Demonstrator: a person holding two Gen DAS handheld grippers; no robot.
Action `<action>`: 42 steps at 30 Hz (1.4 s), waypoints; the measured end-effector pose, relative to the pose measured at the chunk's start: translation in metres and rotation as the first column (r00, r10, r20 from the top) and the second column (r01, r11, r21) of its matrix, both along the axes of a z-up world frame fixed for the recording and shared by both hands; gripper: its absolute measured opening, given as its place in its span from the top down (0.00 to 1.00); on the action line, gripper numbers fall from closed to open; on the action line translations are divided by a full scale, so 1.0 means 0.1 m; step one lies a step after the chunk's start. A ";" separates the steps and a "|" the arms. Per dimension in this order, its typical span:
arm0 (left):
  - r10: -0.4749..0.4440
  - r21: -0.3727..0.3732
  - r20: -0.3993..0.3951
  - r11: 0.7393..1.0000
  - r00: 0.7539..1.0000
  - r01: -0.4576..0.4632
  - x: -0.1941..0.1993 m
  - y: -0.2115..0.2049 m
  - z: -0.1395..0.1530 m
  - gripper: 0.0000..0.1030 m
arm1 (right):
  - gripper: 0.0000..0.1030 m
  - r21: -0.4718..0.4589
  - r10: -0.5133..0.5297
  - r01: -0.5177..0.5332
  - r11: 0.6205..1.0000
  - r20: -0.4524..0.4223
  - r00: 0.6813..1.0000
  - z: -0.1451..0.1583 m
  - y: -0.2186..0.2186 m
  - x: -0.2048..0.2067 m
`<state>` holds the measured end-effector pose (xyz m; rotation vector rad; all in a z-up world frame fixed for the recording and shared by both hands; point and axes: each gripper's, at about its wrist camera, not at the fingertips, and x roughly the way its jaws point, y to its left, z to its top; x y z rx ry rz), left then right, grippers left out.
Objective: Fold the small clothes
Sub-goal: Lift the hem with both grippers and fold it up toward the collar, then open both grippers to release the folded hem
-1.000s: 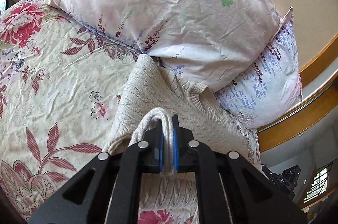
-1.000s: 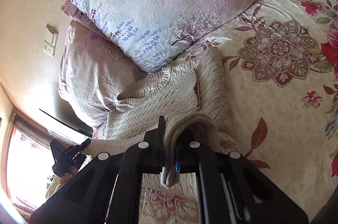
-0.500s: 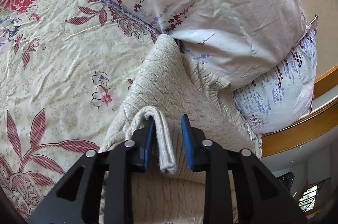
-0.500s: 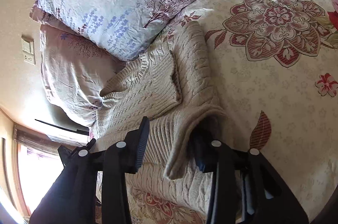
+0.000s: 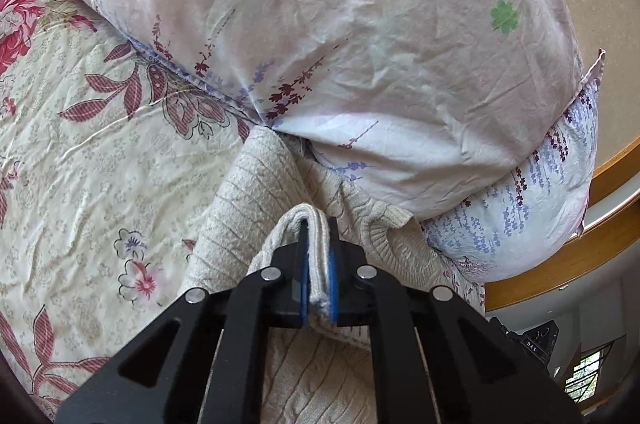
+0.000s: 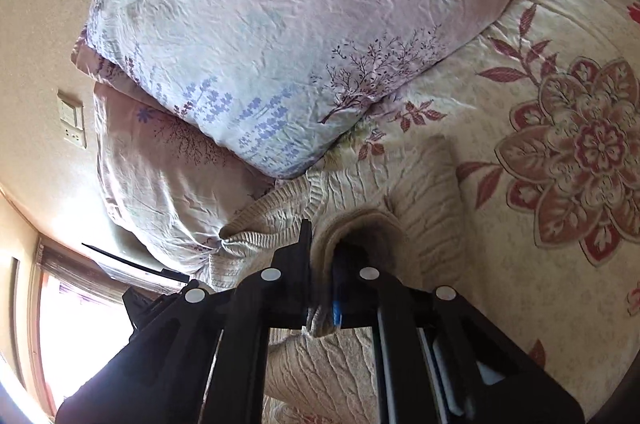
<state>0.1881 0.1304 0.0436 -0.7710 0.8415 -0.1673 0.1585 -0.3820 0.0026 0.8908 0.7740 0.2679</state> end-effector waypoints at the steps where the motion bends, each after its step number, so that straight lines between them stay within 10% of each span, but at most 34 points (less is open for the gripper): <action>1: 0.015 -0.002 -0.013 1.000 1.000 -0.015 0.05 0.01 -0.03 0.93 | 0.92 0.012 -0.014 0.014 1.000 -0.026 1.000 -0.06 -0.02 0.07; 9: 0.138 -0.117 -0.083 0.982 0.987 -0.148 0.22 0.10 -0.27 0.93 | 0.92 0.235 -0.148 0.184 0.955 -0.162 0.976 -0.51 -0.25 0.16; 19: 0.094 -0.125 -0.118 0.986 0.989 -0.109 0.45 0.04 -0.26 0.77 | 0.79 0.200 -0.174 0.213 0.956 -0.198 0.965 -0.41 -0.27 0.26; 23: 0.072 -0.082 -0.062 0.994 0.996 -0.077 0.34 0.09 -0.03 0.34 | 0.24 0.025 -0.206 0.211 0.977 -0.113 0.972 -0.07 -0.18 0.20; 32: -0.016 0.119 -0.063 0.993 0.998 0.023 0.00 0.18 0.11 0.27 | 0.24 -0.274 0.122 -0.114 0.955 0.013 0.992 0.20 0.68 0.21; 38: -0.104 0.175 -0.141 0.976 0.985 0.128 -0.01 0.10 -0.07 0.26 | 0.23 -0.516 0.261 -0.306 0.800 -0.160 0.952 -0.09 1.31 0.40; 42: -0.136 0.224 -0.161 0.960 0.978 0.171 0.00 0.02 -0.12 0.25 | 0.23 -0.627 0.262 -0.265 0.733 -0.099 0.960 0.09 1.61 0.35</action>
